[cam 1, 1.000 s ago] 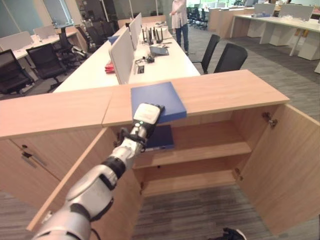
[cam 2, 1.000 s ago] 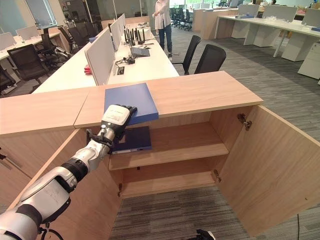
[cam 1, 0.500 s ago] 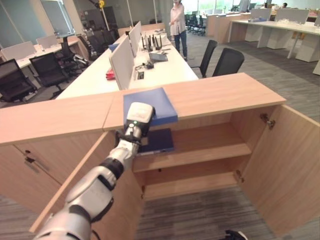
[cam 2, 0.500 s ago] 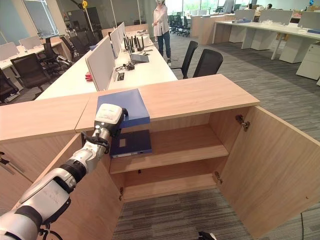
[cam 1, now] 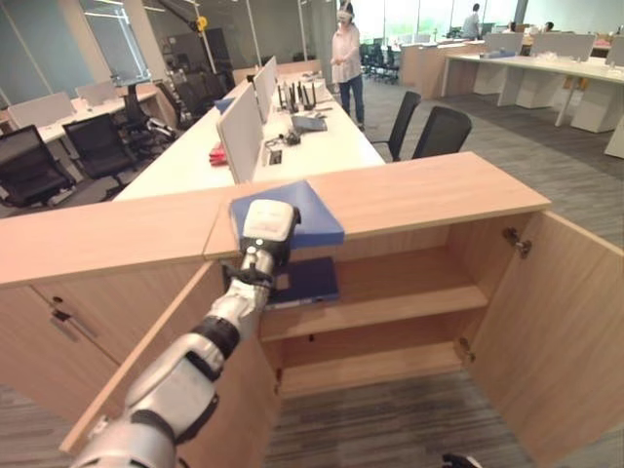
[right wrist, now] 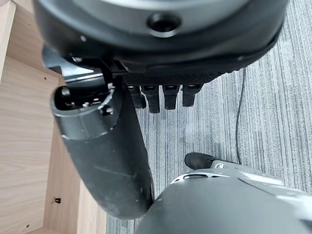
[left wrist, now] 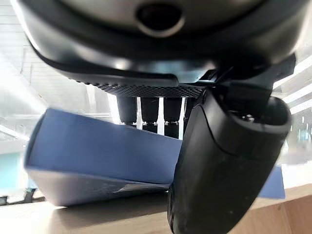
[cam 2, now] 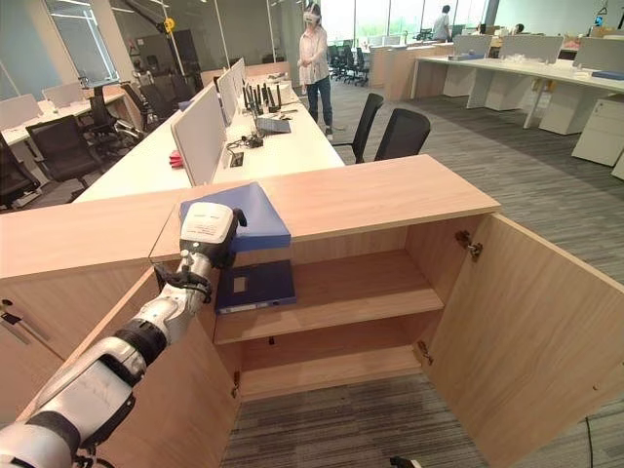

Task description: Put the empty folder in the office cabinet

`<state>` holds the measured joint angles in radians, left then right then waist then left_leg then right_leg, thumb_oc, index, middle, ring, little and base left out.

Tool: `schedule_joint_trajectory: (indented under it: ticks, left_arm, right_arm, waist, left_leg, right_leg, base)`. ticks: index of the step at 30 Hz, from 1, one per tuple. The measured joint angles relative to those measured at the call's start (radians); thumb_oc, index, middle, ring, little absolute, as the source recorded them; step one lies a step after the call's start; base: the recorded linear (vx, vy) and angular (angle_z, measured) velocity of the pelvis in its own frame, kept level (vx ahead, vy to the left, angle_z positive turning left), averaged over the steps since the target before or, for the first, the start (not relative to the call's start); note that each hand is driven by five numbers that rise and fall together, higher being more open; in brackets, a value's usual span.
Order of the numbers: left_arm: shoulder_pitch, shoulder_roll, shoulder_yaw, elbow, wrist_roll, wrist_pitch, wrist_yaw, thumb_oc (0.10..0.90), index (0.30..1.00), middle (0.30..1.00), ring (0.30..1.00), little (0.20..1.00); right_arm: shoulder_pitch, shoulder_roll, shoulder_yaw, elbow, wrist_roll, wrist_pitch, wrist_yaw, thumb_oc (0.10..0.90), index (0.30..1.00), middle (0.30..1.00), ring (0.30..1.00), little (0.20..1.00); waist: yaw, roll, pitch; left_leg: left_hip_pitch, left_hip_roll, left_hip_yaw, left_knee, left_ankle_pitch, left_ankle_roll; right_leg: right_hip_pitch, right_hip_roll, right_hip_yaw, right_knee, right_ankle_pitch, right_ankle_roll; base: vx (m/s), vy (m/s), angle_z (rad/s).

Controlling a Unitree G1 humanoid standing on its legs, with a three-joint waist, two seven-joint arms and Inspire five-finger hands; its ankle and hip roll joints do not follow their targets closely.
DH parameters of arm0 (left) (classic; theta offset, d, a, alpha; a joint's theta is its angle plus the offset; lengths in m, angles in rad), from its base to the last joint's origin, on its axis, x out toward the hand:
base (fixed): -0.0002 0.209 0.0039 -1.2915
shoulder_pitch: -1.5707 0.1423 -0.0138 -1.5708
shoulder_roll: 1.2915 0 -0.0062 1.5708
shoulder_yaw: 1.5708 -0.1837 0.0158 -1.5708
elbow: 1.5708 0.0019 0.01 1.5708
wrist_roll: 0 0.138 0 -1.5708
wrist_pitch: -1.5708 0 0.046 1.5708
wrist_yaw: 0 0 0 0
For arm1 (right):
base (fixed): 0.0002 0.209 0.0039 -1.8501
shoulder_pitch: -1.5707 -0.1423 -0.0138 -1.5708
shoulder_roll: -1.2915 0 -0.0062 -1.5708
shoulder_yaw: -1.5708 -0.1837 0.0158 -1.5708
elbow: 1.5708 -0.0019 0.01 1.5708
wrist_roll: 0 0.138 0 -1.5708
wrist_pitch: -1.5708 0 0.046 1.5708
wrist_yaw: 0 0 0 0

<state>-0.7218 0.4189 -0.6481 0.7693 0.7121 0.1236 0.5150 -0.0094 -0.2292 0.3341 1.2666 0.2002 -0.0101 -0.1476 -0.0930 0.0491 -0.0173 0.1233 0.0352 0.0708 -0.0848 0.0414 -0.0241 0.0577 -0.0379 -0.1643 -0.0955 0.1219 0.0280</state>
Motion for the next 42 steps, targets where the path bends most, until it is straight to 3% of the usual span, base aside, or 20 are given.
schedule_joint_trajectory:
  ticks: [2, 3, 6, 8, 12, 14, 17, 18, 19, 21, 22, 23, 24, 26, 31, 36, 42]
  left_arm:
    - [0.027, 0.001, 0.018, -0.033, 0.000, -0.001, 0.004, 0.400, 0.300, 0.300, 0.300, 0.300]
    - [0.131, 0.014, 0.089, -0.173, 0.000, -0.023, 0.021, 0.400, 0.300, 0.300, 0.300, 0.300]
    - [0.303, 0.041, 0.176, -0.410, -0.043, -0.072, 0.025, 0.400, 0.300, 0.300, 0.300, 0.300]
    - [0.473, 0.050, 0.272, -0.605, -0.123, -0.166, 0.024, 0.400, 0.300, 0.300, 0.300, 0.300]
    - [0.611, 0.035, 0.370, -0.718, -0.320, -0.269, 0.018, 0.400, 0.300, 0.300, 0.300, 0.300]
    - [0.650, 0.034, 0.420, -0.741, -0.399, -0.287, -0.003, 0.400, 0.300, 0.300, 0.300, 0.300]
    - [0.803, 0.042, 0.539, -0.825, -0.627, -0.330, -0.102, 0.400, 0.300, 0.300, 0.300, 0.300]
    - [0.892, 0.043, 0.578, -0.870, -0.683, -0.343, -0.158, 0.400, 0.300, 0.300, 0.300, 0.300]
    - [0.971, 0.044, 0.606, -0.914, -0.735, -0.351, -0.200, 0.400, 0.300, 0.300, 0.300, 0.300]
    - [1.063, 0.061, 0.599, -0.897, -0.739, -0.321, -0.293, 0.400, 0.300, 0.300, 0.300, 0.300]
    - [1.115, 0.079, 0.578, -0.859, -0.735, -0.273, -0.347, 0.400, 0.300, 0.300, 0.300, 0.300]
    - [1.160, 0.079, 0.557, -0.801, -0.730, -0.223, -0.386, 0.400, 0.300, 0.300, 0.300, 0.300]
    - [1.197, 0.076, 0.539, -0.748, -0.727, -0.179, -0.410, 0.400, 0.300, 0.300, 0.300, 0.300]
    - [1.277, 0.075, 0.530, -0.736, -0.736, -0.151, -0.445, 0.400, 0.300, 0.300, 0.300, 0.300]
    - [1.229, 0.074, 0.530, -0.794, -0.829, -0.154, -0.455, 0.400, 0.300, 0.300, 0.300, 0.300]
    - [1.123, 0.071, 0.530, -0.857, -0.902, -0.198, -0.456, 0.400, 0.300, 0.300, 0.300, 0.300]
    - [1.128, 0.079, 0.531, -0.859, -0.881, -0.213, -0.464, 0.400, 0.300, 0.300, 0.300, 0.300]
  right_arm:
    - [0.002, 0.000, -0.003, -0.001, 0.000, -0.002, -0.002, 0.800, 0.900, 0.900, 0.900, 0.900]
    - [0.009, 0.000, -0.016, -0.004, -0.001, -0.007, -0.008, 0.800, 0.900, 0.900, 0.900, 0.900]
    - [0.028, 0.005, -0.051, -0.023, 0.000, -0.007, -0.018, 0.800, 0.900, 0.900, 0.900, 0.900]
    - [0.061, 0.009, -0.081, -0.045, 0.000, -0.006, -0.032, 0.800, 0.900, 0.900, 0.900, 0.900]
    - [0.089, 0.017, -0.081, -0.055, 0.000, -0.010, -0.034, 0.800, 0.900, 0.900, 0.900, 0.900]
    - [0.091, 0.018, -0.078, -0.080, 0.000, -0.003, -0.033, 0.800, 0.900, 0.900, 0.900, 0.900]
    - [0.139, 0.006, -0.072, -0.181, -0.003, -0.002, -0.023, 0.800, 0.900, 0.900, 0.900, 0.900]
    - [0.192, -0.033, -0.028, -0.352, -0.026, 0.034, -0.014, 0.800, 0.900, 0.900, 0.900, 0.900]
    - [0.239, -0.085, 0.009, -0.515, -0.056, 0.019, 0.009, 0.800, 0.900, 0.900, 0.900, 0.900]
    - [0.262, -0.119, 0.002, -0.670, -0.074, 0.016, 0.044, 0.800, 0.900, 0.900, 0.900, 0.900]
    - [0.287, -0.155, -0.010, -0.818, -0.073, 0.017, 0.064, 0.800, 0.900, 0.900, 0.900, 0.900]
    - [0.305, -0.170, -0.039, -0.920, -0.073, -0.024, 0.084, 0.800, 0.900, 0.900, 0.900, 0.900]
    - [0.304, -0.170, -0.059, -0.964, -0.073, -0.040, 0.099, 0.800, 0.900, 0.900, 0.900, 0.900]
    - [0.344, -0.172, -0.139, -1.012, -0.072, -0.041, 0.113, 0.800, 0.900, 0.900, 0.900, 0.900]
    - [0.285, -0.166, -0.153, -0.901, -0.071, -0.039, 0.113, 0.800, 0.900, 0.900, 0.900, 0.900]
    - [0.276, -0.159, -0.111, -0.904, -0.071, -0.038, 0.122, 0.800, 0.900, 0.900, 0.900, 0.900]
    - [0.289, -0.202, -0.115, -0.983, -0.088, -0.027, 0.126, 0.800, 0.900, 0.900, 0.900, 0.900]
  waist:
    - [0.003, 0.000, 0.000]
    - [0.014, -0.002, 0.001]
    - [0.027, -0.007, 0.003]
    - [0.064, -0.017, 0.003]
    - [0.104, -0.040, 0.005]
    - [0.112, -0.046, 0.009]
    - [0.128, -0.062, 0.030]
    - [0.133, -0.062, 0.045]
    - [0.127, -0.064, 0.072]
    - [0.127, -0.079, 0.102]
    - [0.120, -0.068, 0.123]
    - [0.110, -0.069, 0.145]
    - [0.096, -0.085, 0.166]
    - [0.102, -0.100, 0.174]
    - [0.125, -0.094, 0.172]
    - [0.118, -0.060, 0.167]
    - [0.096, -0.059, 0.167]
  left_leg:
    - [0.000, 0.000, 0.000, 0.000, 0.000, 0.000]
    - [-0.002, 0.000, -0.001, 0.000, 0.000, 0.000]
    - [-0.001, 0.000, -0.008, -0.001, -0.002, 0.000]
    - [-0.003, -0.002, -0.018, -0.001, -0.002, 0.000]
    - [-0.009, -0.003, -0.032, -0.001, -0.001, -0.002]
    - [-0.018, -0.005, -0.041, -0.001, 0.000, -0.002]
    - [-0.036, -0.006, -0.053, -0.001, 0.004, -0.002]
    - [-0.039, -0.007, -0.053, -0.001, 0.005, -0.002]
    - [-0.038, -0.008, -0.054, -0.001, 0.006, -0.001]
    - [-0.040, -0.009, -0.055, 0.000, 0.007, -0.003]
    - [-0.042, -0.009, -0.051, -0.001, 0.009, -0.005]
    - [-0.052, -0.009, -0.050, 0.000, 0.011, -0.004]
    - [-0.054, -0.007, -0.051, 0.000, 0.021, -0.002]
    - [-0.051, -0.006, -0.050, 0.000, 0.019, 0.000]
    - [-0.049, -0.013, -0.048, 0.004, 0.024, 0.006]
    - [-0.032, -0.016, -0.048, 0.000, 0.013, 0.000]
    - [-0.031, -0.016, -0.047, 0.000, 0.009, 0.007]
  right_leg:
    - [0.000, 0.000, 0.000, 0.000, 0.000, 0.000]
    - [-0.002, 0.000, 0.000, 0.000, 0.000, 0.000]
    - [0.002, -0.001, -0.008, 0.000, 0.000, 0.001]
    - [0.003, -0.001, -0.012, 0.000, -0.002, 0.001]
    - [0.001, -0.004, -0.027, 0.000, -0.009, 0.003]
    - [-0.001, -0.006, -0.033, 0.000, -0.010, 0.007]
    - [-0.013, -0.007, -0.037, 0.000, -0.010, 0.008]
    - [-0.015, -0.008, -0.038, 0.000, -0.010, 0.008]
    - [-0.015, -0.009, -0.037, 0.000, -0.010, 0.008]
    - [-0.016, -0.010, -0.037, 0.000, -0.010, 0.008]
    - [-0.021, -0.011, -0.036, 0.000, -0.010, 0.008]
    - [-0.033, -0.011, -0.037, 0.000, -0.010, 0.009]
    - [-0.035, -0.009, -0.038, 0.000, -0.001, 0.011]
    - [-0.033, -0.007, -0.038, 0.000, 0.002, 0.007]
    - [-0.029, -0.013, -0.038, 0.000, 0.002, 0.007]
    - [-0.010, -0.016, -0.036, 0.000, -0.002, 0.013]
    - [-0.012, -0.017, -0.035, 0.000, -0.001, 0.013]
  base:
    - [0.00, 0.000, 0.00]
    - [0.00, 0.000, 0.00]
    - [0.00, 0.003, 0.08]
    - [-0.02, 0.005, 0.11]
    - [-0.02, -0.005, 0.13]
    - [-0.02, -0.007, 0.14]
    - [-0.03, 0.006, 0.12]
    - [-0.02, 0.011, 0.04]
    - [-0.02, 0.019, 0.11]
    - [-0.01, 0.013, 0.05]
    - [-0.02, 0.032, -0.16]
    - [-0.02, 0.025, -0.13]
    - [-0.01, 0.027, -0.07]
    - [0.00, 0.012, 0.03]
    - [0.00, 0.003, 0.01]
    - [0.00, 0.002, -0.01]
    - [0.00, 0.000, 0.00]
